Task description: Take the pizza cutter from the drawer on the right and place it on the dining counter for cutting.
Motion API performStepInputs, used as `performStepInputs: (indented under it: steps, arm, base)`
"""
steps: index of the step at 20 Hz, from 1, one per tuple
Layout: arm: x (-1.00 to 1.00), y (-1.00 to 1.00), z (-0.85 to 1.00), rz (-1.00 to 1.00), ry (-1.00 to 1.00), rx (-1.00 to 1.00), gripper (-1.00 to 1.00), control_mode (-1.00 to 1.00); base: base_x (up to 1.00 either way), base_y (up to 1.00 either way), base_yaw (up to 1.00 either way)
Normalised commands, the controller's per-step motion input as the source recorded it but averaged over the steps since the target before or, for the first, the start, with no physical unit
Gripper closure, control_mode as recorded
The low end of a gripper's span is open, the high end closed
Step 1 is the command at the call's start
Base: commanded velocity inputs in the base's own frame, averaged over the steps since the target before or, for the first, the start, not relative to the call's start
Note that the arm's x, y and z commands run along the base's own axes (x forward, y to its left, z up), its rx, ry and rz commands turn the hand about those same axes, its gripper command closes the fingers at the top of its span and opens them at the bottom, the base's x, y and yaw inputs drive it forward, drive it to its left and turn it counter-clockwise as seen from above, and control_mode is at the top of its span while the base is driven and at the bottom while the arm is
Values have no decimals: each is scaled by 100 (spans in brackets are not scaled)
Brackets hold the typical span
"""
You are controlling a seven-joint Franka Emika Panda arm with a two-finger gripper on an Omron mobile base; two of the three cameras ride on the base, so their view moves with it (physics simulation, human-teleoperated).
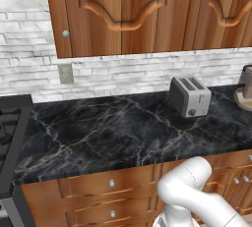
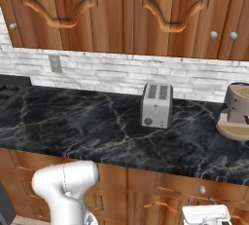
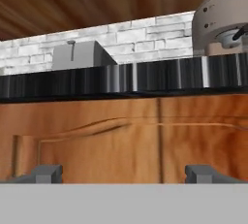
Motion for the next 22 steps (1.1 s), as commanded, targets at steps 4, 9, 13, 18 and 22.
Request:
performStepInputs:
  steps: [4,9,13,18,22]
  arm:
    - [47,0,-11,-10,0,0,-100,-100]
    - [46,-7,-38,-5,0,0,-100,-100]
    - [31,-18,-43,-1,-2,0,-100,-100]
    - [1,-32,-33,0,-2,0,-100,-100]
    - [0,-28,-32,0,-1,0,-100,-100]
  base:
    - [0,0,0]
    - [0,0,0]
    - [0,0,0]
    - [0,0,0]
    - [0,0,0]
